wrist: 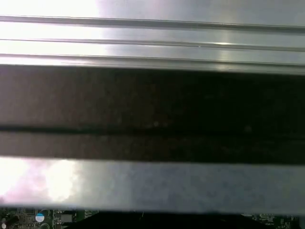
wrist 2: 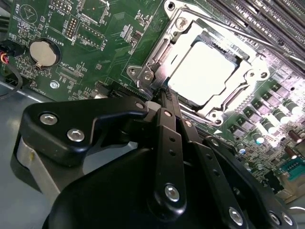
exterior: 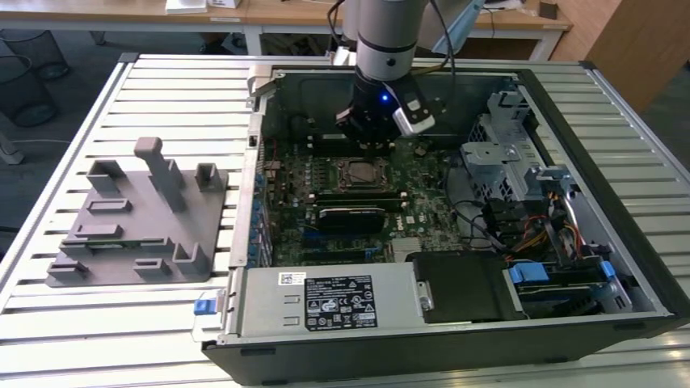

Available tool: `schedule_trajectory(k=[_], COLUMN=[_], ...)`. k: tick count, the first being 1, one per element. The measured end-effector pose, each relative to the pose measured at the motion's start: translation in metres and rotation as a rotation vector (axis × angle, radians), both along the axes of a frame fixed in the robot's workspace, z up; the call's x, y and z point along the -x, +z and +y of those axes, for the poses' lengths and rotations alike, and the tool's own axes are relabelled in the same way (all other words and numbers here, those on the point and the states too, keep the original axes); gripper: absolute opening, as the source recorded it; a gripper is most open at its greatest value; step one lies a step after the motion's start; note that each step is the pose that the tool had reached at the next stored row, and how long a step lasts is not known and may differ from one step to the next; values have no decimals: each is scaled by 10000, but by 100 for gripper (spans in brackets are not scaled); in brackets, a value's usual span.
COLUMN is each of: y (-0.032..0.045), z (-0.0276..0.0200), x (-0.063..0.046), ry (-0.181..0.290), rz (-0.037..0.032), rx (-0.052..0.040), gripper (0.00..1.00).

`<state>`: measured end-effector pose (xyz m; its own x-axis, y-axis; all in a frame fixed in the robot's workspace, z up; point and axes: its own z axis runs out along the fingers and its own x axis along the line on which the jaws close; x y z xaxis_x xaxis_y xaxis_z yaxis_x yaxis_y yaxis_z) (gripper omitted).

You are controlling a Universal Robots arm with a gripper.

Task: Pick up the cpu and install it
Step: 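Install the second cpu locking lever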

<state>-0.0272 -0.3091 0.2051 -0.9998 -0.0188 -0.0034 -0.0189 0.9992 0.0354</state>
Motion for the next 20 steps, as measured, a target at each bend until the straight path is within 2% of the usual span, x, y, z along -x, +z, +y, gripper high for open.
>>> schedule_trajectory(k=[4, 10, 13, 15, 20], y=[18, 262, 286, 287, 286], z=[-7, -7, -15, -57, -217], x=[0, 0, -1, -1, -1], ry=[-1, 0, 3, 0, 1], rz=[2, 2, 1, 2, 1], rx=[-1, -14, -15, -14, 4], gripper=[11, 11, 11, 11, 11])
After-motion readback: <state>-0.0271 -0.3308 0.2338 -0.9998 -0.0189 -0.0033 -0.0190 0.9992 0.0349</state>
